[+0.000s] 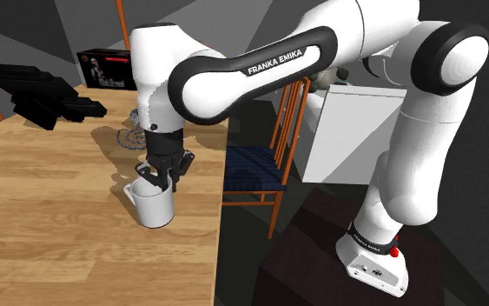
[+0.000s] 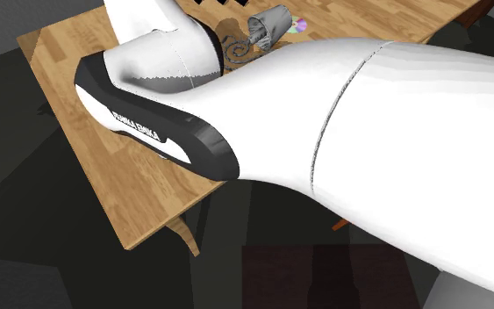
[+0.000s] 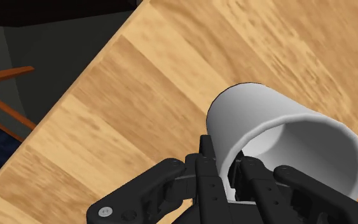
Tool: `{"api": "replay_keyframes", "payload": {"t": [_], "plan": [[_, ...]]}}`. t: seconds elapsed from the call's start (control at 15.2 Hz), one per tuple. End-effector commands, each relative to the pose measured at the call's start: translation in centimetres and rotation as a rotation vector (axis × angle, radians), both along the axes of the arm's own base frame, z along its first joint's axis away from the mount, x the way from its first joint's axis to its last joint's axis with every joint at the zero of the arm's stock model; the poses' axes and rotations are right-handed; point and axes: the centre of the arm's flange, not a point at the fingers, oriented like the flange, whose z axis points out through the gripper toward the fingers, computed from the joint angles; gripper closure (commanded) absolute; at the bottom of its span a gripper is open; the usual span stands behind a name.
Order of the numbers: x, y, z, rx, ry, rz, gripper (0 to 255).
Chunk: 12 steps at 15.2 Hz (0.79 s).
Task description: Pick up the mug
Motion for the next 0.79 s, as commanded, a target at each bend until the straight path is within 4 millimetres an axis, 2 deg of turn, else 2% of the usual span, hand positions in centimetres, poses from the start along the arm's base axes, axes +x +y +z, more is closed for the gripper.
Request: {"api": "replay_keyframes", "payload": {"t": [0.0, 0.59, 0.73], "plan": [[-0.1, -0.1, 0.9, 0.000, 0.000, 0.000, 255], [-0.1, -0.1, 5.7, 0.000, 0.000, 0.000, 255], [-0.1, -0.1, 5.7, 0.000, 0.000, 0.000, 255]]}}
